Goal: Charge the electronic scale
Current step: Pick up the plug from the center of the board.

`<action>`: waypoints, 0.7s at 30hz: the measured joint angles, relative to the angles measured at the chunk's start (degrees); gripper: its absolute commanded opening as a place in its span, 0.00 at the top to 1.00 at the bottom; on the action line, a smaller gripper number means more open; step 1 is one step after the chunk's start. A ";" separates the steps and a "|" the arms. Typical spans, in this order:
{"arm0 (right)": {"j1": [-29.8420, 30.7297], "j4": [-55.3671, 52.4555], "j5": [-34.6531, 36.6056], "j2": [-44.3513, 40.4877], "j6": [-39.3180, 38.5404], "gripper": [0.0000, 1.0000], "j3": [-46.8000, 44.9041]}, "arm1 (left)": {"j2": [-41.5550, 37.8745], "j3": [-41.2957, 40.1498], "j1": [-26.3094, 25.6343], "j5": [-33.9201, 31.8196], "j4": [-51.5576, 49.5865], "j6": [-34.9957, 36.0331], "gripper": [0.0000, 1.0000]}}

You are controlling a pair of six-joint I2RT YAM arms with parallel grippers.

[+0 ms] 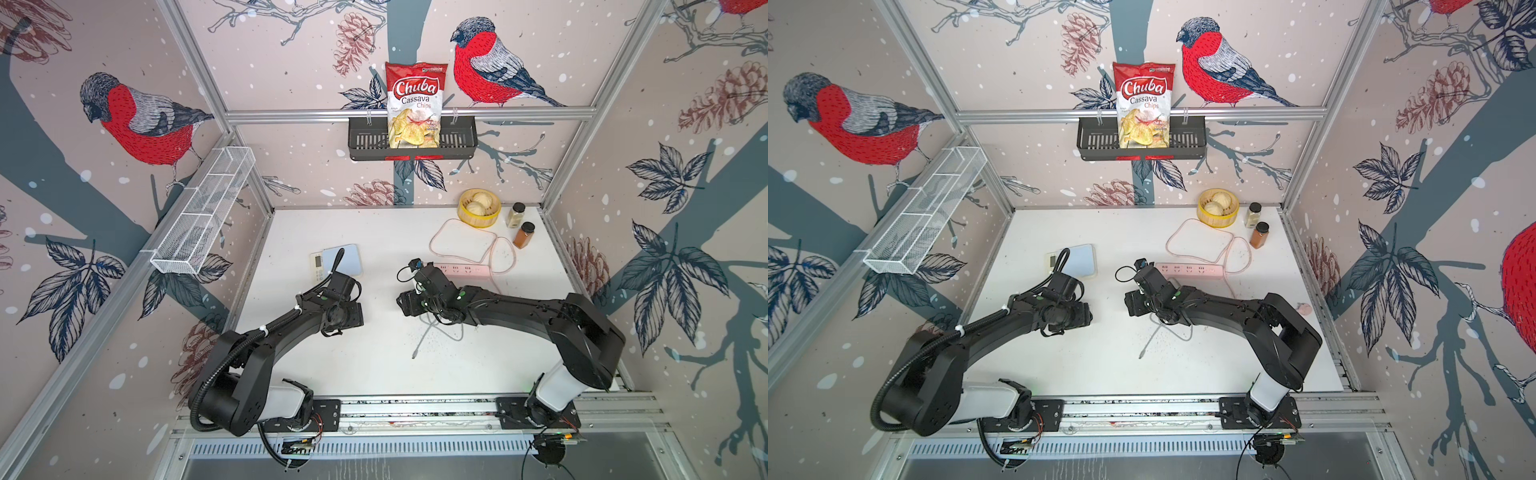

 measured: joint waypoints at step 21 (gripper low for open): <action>-11.08 -4.48 -29.35 16.20 4.33 0.12 21.38 | -16.79 -3.43 -2.60 4.44 6.82 12.26 0.71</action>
